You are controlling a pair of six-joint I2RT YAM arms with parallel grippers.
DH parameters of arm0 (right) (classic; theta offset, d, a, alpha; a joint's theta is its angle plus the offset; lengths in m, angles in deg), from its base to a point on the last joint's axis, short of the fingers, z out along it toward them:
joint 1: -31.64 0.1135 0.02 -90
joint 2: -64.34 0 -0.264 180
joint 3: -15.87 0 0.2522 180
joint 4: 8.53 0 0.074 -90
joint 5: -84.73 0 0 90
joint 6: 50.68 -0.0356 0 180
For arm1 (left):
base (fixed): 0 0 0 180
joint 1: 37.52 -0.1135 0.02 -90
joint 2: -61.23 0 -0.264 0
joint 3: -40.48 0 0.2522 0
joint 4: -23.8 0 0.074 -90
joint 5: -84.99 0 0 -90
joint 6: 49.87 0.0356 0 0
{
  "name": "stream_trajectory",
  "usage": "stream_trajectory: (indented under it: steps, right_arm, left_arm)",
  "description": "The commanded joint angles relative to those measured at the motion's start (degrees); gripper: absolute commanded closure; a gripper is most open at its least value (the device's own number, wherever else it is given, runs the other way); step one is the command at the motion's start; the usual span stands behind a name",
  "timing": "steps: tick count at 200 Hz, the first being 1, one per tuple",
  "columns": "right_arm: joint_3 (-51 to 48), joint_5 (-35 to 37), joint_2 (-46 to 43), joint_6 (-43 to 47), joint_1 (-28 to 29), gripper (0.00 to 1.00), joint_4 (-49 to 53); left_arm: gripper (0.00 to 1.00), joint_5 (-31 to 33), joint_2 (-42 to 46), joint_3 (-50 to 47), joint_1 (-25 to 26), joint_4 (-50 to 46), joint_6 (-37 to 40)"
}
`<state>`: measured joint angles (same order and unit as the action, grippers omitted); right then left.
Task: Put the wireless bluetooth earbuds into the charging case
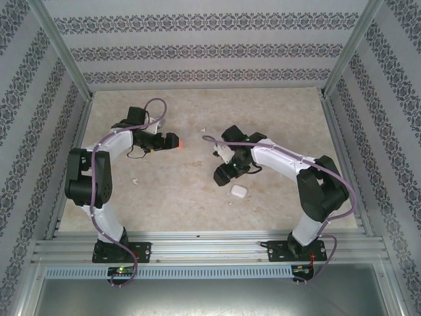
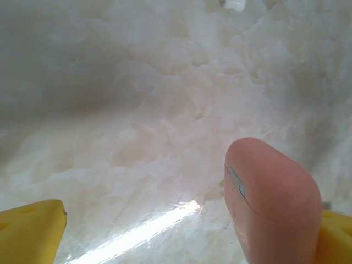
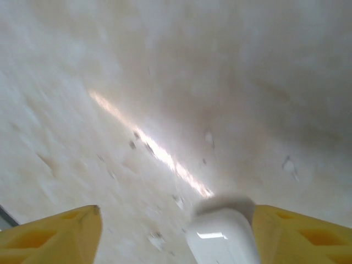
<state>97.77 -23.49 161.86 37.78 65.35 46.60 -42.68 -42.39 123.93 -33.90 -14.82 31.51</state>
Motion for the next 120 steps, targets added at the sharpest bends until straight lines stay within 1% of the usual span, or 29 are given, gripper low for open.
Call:
stream_trajectory:
  steps: [1, 15, 33, 77, 94, 120]
  right_arm:
    - [-1.72, -7.21, -1.80, -7.12, -1.19, 0.36, -13.96]
    - [-1.35, -8.08, -0.56, -9.31, -0.90, 0.42, -21.03]
    - [1.13, -9.02, 3.38, -10.97, 0.05, 0.45, -29.38]
    - [7.43, -12.26, 14.78, -16.65, 2.23, 0.46, -45.59]
    - [8.85, -13.44, 18.06, -19.77, 2.39, 0.47, -50.21]
    - [10.51, -14.03, 21.73, -23.11, 2.46, 0.49, -54.11]
  left_arm:
    - [0.00, -4.13, -0.77, 1.14, -0.51, -0.45, -1.26]
    - [0.00, -3.84, -0.04, 0.78, -0.48, -0.40, -1.56]
    - [0.00, -4.30, 0.15, 1.56, -0.47, -2.18, -1.53]
    - [0.09, -5.84, -0.76, 3.76, -0.48, -5.97, -2.14]
    - [0.16, -7.44, -1.68, 3.65, -0.46, -5.81, -2.77]
    - [0.31, -10.81, -3.73, 3.69, -0.47, -5.52, -3.71]
